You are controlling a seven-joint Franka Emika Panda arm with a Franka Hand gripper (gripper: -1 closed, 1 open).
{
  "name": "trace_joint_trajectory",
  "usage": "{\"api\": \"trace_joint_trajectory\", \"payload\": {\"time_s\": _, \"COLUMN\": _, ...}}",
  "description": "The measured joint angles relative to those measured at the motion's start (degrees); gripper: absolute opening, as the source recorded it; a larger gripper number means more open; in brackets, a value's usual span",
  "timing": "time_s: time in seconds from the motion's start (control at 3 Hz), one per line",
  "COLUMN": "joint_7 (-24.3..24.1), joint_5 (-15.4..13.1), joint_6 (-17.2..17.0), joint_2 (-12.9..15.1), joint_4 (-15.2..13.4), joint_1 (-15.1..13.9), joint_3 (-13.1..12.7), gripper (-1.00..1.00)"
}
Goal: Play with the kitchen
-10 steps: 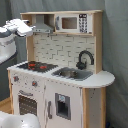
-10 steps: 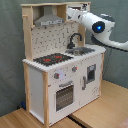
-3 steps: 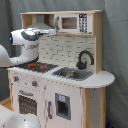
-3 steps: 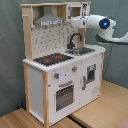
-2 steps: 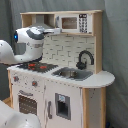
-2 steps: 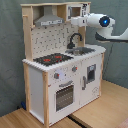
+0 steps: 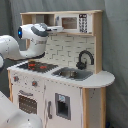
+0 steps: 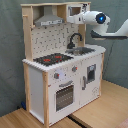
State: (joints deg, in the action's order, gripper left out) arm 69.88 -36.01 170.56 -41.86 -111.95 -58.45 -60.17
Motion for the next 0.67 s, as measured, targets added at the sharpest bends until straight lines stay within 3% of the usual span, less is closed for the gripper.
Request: {"api": "trace_joint_trajectory", "payload": {"time_s": 0.67, "joint_7": -0.37, "joint_5": 0.57, "joint_6": -0.01, "joint_2": 5.4, "joint_4": 6.05, "joint_1": -5.15, "joint_3": -6.37, "gripper": 1.0}}
